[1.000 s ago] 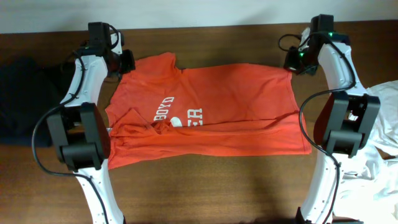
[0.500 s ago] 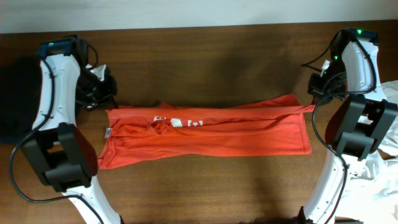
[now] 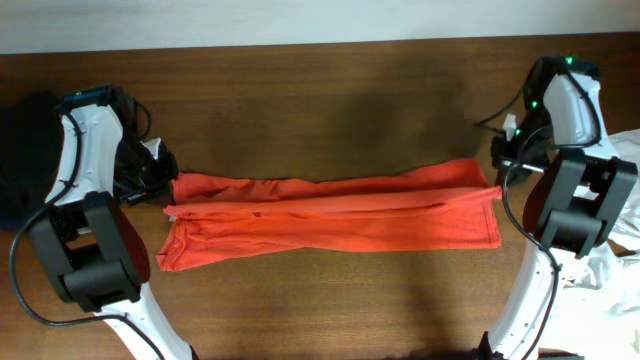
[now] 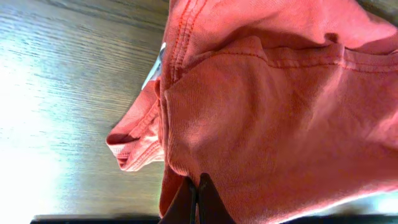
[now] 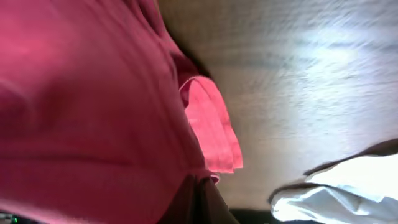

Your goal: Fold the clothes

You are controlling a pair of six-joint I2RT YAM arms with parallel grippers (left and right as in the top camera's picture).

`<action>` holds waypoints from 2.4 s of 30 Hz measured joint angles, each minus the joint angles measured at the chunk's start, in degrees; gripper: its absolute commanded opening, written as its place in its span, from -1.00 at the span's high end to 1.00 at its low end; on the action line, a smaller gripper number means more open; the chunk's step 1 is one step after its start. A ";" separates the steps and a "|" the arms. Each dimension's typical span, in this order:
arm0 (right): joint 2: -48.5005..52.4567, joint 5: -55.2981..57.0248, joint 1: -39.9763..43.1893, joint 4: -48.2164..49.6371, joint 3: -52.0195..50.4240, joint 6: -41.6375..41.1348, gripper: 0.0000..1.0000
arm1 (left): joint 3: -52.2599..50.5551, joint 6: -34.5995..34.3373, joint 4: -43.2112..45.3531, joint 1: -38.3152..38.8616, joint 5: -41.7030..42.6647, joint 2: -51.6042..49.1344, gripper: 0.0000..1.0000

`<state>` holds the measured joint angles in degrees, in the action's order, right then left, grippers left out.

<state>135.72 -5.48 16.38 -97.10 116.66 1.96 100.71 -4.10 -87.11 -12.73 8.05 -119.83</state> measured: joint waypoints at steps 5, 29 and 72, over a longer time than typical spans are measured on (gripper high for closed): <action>0.00 0.02 0.00 0.00 -3.80 1.05 0.52 | 0.00 0.02 -0.79 0.00 -0.66 0.00 0.81; -6.47 -8.85 6.78 2.36 -3.80 9.70 -0.24 | 1.11 -0.02 12.79 19.28 9.55 0.04 0.04; -7.28 -2.56 -34.88 11.17 -7.80 -6.97 0.25 | 0.94 -0.04 10.45 8.63 5.42 0.04 0.04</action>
<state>128.44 -8.03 -18.50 -85.93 108.86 -5.02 101.65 -4.14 -76.66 -4.10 13.47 -119.79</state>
